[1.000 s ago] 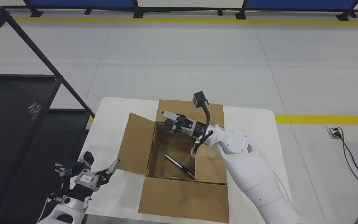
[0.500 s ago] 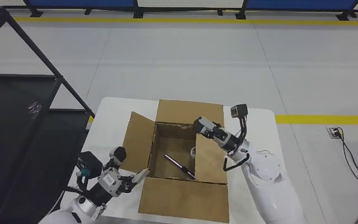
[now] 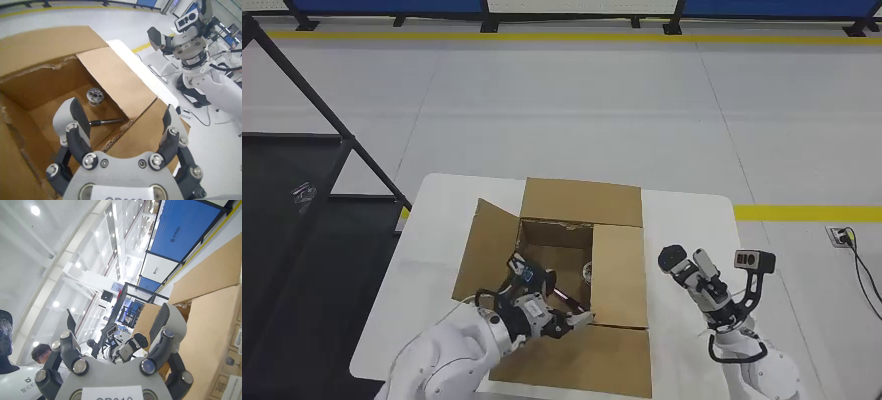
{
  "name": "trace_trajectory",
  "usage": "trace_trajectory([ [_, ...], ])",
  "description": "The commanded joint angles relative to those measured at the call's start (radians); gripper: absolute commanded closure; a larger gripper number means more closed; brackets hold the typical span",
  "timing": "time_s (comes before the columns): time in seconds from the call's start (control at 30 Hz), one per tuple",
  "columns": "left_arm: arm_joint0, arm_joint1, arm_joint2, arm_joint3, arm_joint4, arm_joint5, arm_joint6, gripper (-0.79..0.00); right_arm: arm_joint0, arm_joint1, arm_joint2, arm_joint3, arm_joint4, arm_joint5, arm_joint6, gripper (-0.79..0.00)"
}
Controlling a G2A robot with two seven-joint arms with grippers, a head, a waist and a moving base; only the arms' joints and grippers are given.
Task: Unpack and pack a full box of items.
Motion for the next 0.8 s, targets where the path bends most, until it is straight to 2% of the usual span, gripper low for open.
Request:
trace_trajectory([
  [0.0, -0.060, -0.008, 0.036, 0.061, -0.051, 0.038, -0.052, -0.785, -0.020, 0.003, 0.013, -0.001, 0.022, -0.019, 0.008, -0.785],
  [0.17, -0.158, -0.028, 0.106, 0.178, -0.124, 0.110, -0.124, -0.785, -0.048, 0.009, 0.028, 0.000, 0.042, -0.039, 0.013, -0.785],
  [0.37, -0.246, -0.051, 0.178, 0.296, -0.217, 0.120, -0.156, -0.785, -0.079, 0.016, 0.048, -0.006, 0.059, -0.048, 0.012, -0.785],
  [0.57, -0.302, -0.073, 0.233, 0.380, -0.290, 0.119, -0.155, -0.785, -0.095, 0.022, 0.057, -0.021, 0.065, -0.041, 0.011, -0.785],
  [0.77, -0.328, -0.083, 0.252, 0.411, -0.325, 0.094, -0.145, -0.785, -0.086, 0.028, 0.054, -0.025, 0.066, -0.023, 0.012, -0.785],
])
